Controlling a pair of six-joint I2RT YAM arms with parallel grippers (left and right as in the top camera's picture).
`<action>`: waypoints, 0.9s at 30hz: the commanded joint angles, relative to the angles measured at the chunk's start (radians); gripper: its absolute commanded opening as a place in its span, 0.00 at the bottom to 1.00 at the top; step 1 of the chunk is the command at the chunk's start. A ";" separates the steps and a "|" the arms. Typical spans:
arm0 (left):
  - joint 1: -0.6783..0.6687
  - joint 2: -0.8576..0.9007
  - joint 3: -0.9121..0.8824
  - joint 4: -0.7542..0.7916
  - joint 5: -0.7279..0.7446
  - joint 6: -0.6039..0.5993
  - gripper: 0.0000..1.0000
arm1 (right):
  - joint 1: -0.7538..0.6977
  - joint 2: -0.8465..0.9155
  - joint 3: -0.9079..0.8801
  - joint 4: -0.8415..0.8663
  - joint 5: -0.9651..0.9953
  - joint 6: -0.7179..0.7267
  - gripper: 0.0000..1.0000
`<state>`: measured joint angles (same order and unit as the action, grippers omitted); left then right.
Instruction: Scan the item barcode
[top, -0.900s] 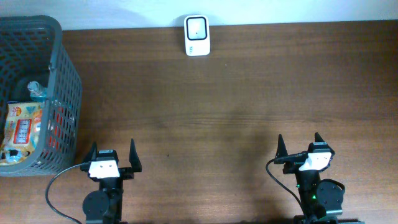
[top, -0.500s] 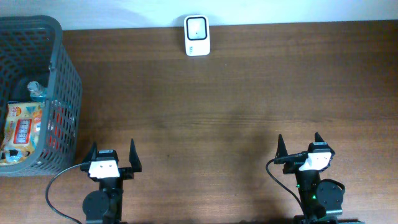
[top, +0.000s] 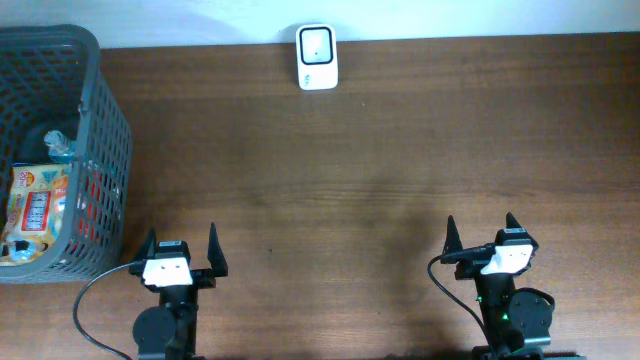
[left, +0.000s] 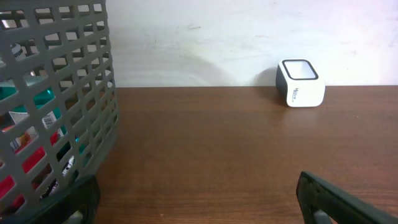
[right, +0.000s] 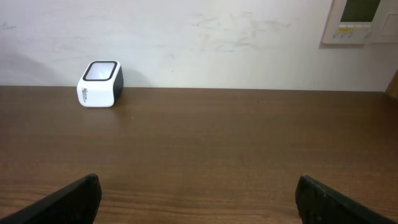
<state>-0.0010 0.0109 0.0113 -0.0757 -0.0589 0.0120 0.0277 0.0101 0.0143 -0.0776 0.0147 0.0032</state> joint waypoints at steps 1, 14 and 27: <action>-0.005 -0.005 -0.002 -0.006 0.011 0.020 0.99 | -0.002 -0.007 -0.009 -0.003 0.001 0.002 0.98; -0.005 0.096 0.363 0.322 0.494 0.008 0.99 | -0.002 -0.007 -0.009 -0.003 0.001 0.002 0.98; -0.004 1.303 1.974 -1.025 0.232 -0.097 0.99 | -0.002 -0.007 -0.009 -0.003 0.001 0.002 0.98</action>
<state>-0.0048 1.2358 1.8538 -1.0813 0.3489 -0.0181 0.0273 0.0097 0.0147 -0.0780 0.0109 0.0029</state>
